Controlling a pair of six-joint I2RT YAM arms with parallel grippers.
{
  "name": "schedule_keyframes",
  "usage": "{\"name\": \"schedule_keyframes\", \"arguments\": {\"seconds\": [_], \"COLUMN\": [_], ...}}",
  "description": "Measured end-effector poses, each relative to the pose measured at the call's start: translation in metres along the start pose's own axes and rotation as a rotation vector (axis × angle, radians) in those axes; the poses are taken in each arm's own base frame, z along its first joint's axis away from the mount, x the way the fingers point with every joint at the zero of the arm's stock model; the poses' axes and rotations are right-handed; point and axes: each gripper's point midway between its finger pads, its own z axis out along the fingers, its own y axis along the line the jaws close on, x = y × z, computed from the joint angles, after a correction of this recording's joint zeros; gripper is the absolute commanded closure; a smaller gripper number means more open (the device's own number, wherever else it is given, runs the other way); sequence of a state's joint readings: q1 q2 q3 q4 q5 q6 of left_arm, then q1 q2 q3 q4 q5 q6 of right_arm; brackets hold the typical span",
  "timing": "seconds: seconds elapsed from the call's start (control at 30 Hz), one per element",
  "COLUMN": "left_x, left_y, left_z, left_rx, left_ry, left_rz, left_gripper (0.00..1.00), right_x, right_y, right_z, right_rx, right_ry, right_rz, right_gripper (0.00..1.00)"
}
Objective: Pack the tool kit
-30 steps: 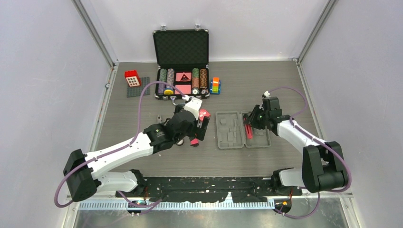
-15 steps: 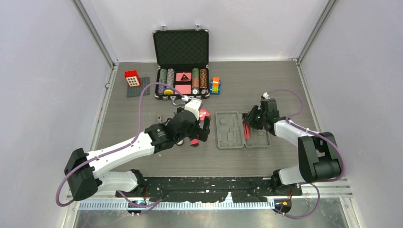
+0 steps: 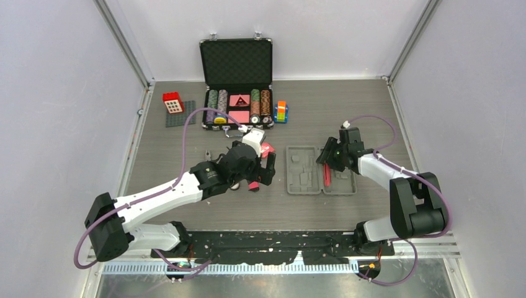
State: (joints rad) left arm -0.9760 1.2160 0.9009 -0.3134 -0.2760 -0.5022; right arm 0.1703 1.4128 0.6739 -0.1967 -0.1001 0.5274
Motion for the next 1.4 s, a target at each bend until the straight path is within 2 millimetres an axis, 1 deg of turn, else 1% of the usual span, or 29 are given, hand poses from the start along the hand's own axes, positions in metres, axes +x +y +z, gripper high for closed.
{"name": "schedule_keyframes", "arguments": {"seconds": [0.07,0.2,0.3,0.37,0.5,0.57,0.63,0.73,0.97,1.1,1.2,1.3,1.4], "left_x": [0.001,-0.001,-0.003,-0.004,-0.001,0.000,0.002,0.004,0.003,0.003,0.003,0.003,0.003], "left_y": [0.000,-0.003,-0.006,-0.008,-0.008,-0.008,-0.009,-0.010,-0.012,-0.012,-0.012,-0.011,-0.009], "left_z": [0.001,0.005,0.007,0.008,0.011,0.012,0.014,0.016,0.016,0.016,0.016,0.016,0.015], "left_rx": [-0.002,-0.002,0.003,0.006,0.004,0.004,0.006,0.008,0.012,0.014,0.013,0.008,0.002], "left_ry": [0.005,0.010,0.013,0.017,0.027,0.034,0.042,0.052,0.055,0.056,0.057,0.057,0.056], "left_rz": [0.000,-0.009,-0.012,-0.012,-0.009,-0.008,-0.006,-0.004,-0.005,-0.006,-0.006,-0.005,-0.006], "left_gripper": [0.00,0.01,0.00,0.00,0.00,0.01,0.01,0.01,0.01,0.01,0.01,0.01,0.01], "right_x": [0.000,-0.005,-0.013,-0.016,-0.013,-0.014,-0.014,-0.014,-0.010,-0.011,-0.011,-0.013,-0.014], "right_y": [-0.005,-0.014,-0.019,-0.024,-0.034,-0.035,-0.035,-0.035,-0.036,-0.032,-0.026,-0.011,0.010], "right_z": [-0.003,-0.013,-0.022,-0.025,-0.030,-0.031,-0.031,-0.030,-0.020,-0.015,-0.011,-0.002,0.009], "right_rx": [0.032,0.103,0.156,0.194,0.245,0.251,0.253,0.251,0.256,0.233,0.198,0.114,0.006], "right_ry": [0.007,0.000,-0.020,-0.031,-0.026,-0.027,-0.028,-0.026,0.000,0.004,0.009,0.009,0.012], "right_rz": [-0.010,-0.044,-0.071,-0.085,-0.103,-0.105,-0.109,-0.109,-0.107,-0.107,-0.103,-0.094,-0.080], "right_gripper": [0.40,0.39,0.39,0.42,0.54,0.65,0.69,0.71,0.78,0.86,0.90,0.94,0.95]}}
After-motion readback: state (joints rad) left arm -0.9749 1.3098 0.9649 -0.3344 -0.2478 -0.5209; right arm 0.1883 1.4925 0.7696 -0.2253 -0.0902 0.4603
